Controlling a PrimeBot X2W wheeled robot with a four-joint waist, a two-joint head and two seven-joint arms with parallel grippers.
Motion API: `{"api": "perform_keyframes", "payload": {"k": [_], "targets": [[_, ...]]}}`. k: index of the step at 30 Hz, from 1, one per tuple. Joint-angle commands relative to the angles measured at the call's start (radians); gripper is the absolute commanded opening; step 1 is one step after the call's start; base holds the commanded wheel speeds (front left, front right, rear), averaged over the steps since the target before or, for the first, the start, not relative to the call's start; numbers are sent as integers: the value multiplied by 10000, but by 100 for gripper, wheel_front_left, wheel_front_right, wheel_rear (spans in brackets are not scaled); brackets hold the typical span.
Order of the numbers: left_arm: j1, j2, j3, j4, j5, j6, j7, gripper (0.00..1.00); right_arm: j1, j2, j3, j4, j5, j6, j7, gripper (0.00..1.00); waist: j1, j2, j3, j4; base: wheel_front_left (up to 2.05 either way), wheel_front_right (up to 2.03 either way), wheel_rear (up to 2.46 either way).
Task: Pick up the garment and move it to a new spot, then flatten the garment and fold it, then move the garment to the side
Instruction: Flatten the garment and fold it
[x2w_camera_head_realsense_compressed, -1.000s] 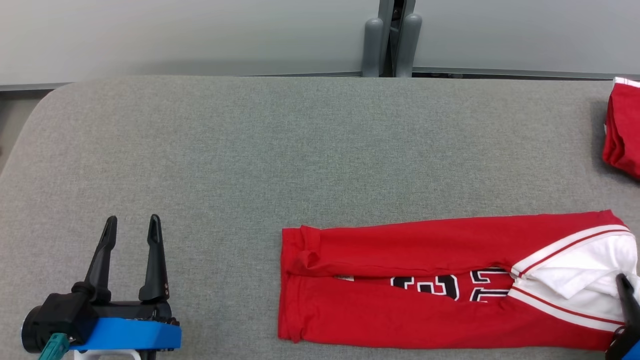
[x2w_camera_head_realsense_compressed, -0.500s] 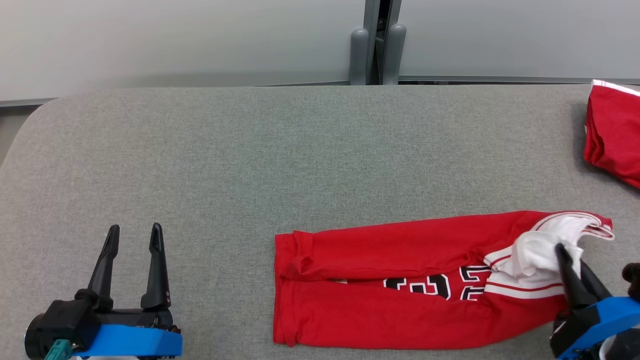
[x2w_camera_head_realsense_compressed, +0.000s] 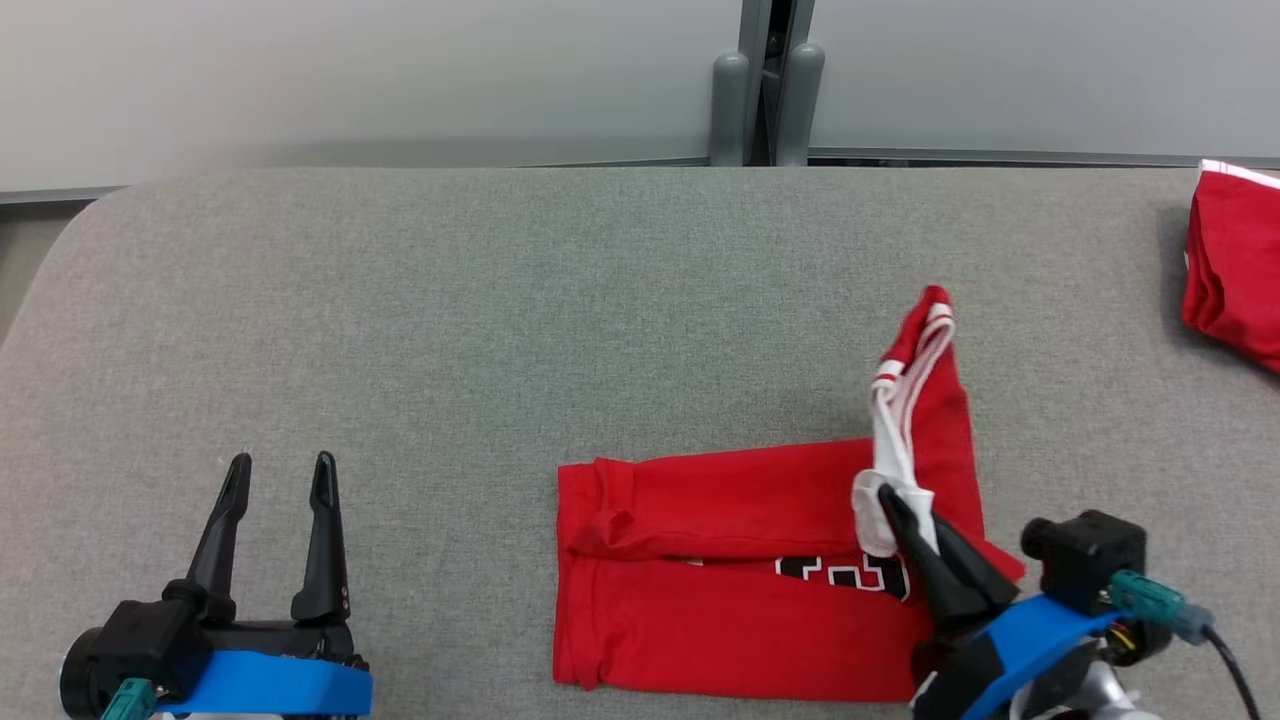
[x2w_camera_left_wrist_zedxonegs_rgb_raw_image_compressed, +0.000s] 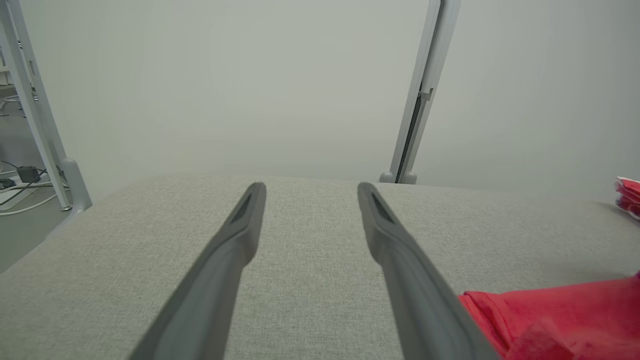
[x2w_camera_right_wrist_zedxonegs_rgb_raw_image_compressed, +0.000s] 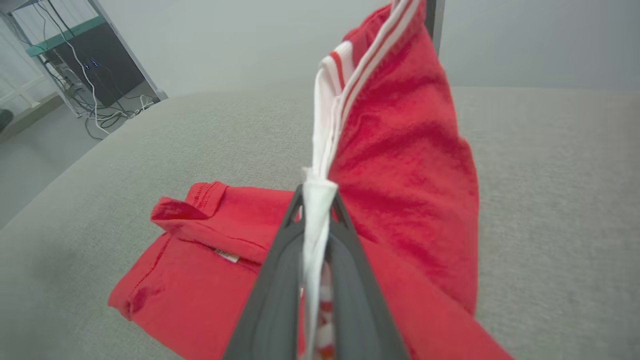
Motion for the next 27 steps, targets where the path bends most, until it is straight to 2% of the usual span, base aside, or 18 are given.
{"api": "perform_keyframes", "payload": {"k": [1, 12, 24, 25, 26, 27], "targets": [[-97, -2, 36, 23, 53, -16, -41, 100, -191, 59, 86, 4, -3, -4, -41, 0, 0, 0, 27, 19, 0, 0, 0], [-436, -83, -76, 146, 75, -114, -41, 100, -1532, 763, 2579, 1484, -165, -2, -436, 0, 0, 0, 267, 389, 0, 0, 0], [-552, -129, -17, 189, 131, -165, -41, 100, -2099, 1035, 3800, 2967, 343, -2, -1178, 0, 0, 0, 440, 625, 0, 0, 0], [-555, -133, -4, 191, 136, -170, -41, 100, -2142, 1034, 3836, 3029, 383, -2, -1264, 20, 0, 0, 452, 621, 0, 0, 0], [-563, -138, 12, 192, 144, -173, -41, 100, -2201, 1033, 3885, 3068, 423, -2, -1385, 64, 0, 0, 460, 615, 0, 0, 0], [-567, -142, 27, 188, 138, -175, -41, 100, -2237, 1034, 3894, 3089, 485, -2, -1514, 100, 0, 0, 461, 599, 0, 0, 0]]}}
